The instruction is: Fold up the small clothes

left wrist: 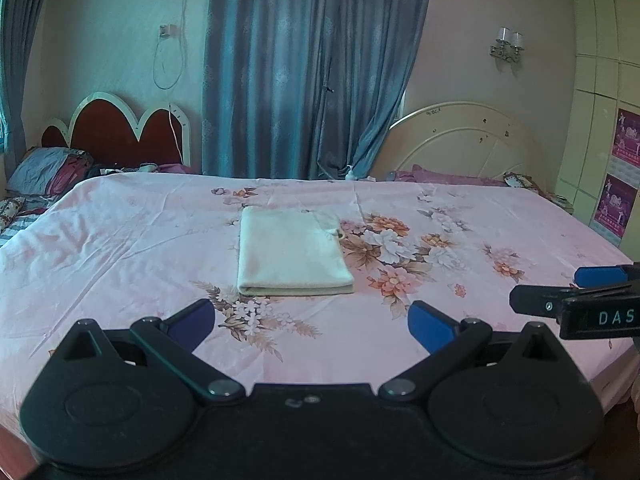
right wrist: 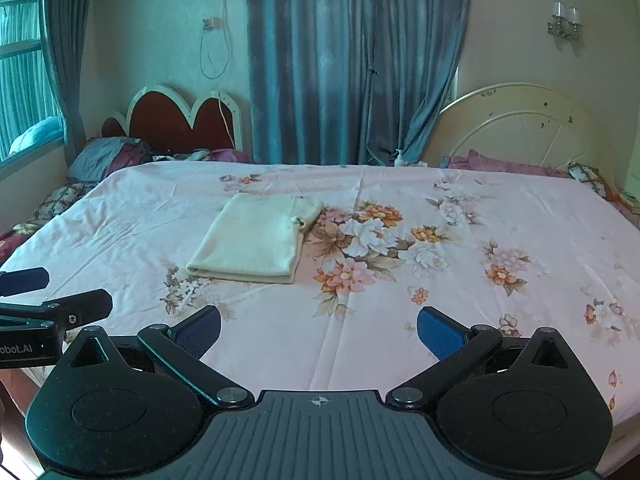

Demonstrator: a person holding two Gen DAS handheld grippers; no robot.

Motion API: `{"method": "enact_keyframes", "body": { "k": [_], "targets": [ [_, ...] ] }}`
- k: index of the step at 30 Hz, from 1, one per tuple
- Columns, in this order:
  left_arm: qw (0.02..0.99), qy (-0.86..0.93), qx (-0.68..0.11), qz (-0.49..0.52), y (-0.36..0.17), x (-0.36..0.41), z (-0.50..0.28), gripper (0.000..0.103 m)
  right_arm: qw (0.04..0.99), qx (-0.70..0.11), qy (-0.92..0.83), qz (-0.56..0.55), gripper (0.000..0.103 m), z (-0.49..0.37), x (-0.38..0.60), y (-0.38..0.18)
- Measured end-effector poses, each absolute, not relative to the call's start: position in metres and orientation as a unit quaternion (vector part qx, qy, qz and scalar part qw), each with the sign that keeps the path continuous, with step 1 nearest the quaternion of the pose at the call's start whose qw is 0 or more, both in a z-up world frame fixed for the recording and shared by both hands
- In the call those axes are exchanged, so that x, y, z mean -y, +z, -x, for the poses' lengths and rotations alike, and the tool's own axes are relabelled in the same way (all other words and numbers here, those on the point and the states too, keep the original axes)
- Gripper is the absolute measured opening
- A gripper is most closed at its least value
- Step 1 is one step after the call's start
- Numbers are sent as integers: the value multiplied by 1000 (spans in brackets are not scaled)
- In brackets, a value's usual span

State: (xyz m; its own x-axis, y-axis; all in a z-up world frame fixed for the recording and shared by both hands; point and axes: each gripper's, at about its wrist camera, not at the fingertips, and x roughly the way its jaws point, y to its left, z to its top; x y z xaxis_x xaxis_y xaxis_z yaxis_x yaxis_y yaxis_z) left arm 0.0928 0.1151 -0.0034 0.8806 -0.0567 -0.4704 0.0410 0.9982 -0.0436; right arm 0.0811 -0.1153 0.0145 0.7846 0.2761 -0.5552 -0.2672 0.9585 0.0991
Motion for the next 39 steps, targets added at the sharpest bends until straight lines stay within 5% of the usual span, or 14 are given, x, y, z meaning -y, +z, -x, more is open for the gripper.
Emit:
{"method": "enact_keyframes", "body": {
  "k": [39],
  "targets": [
    [972,-27,-233,5,4,-124,-99,103,946,-288,151,-5,103,-87,123,22]
  ]
}}
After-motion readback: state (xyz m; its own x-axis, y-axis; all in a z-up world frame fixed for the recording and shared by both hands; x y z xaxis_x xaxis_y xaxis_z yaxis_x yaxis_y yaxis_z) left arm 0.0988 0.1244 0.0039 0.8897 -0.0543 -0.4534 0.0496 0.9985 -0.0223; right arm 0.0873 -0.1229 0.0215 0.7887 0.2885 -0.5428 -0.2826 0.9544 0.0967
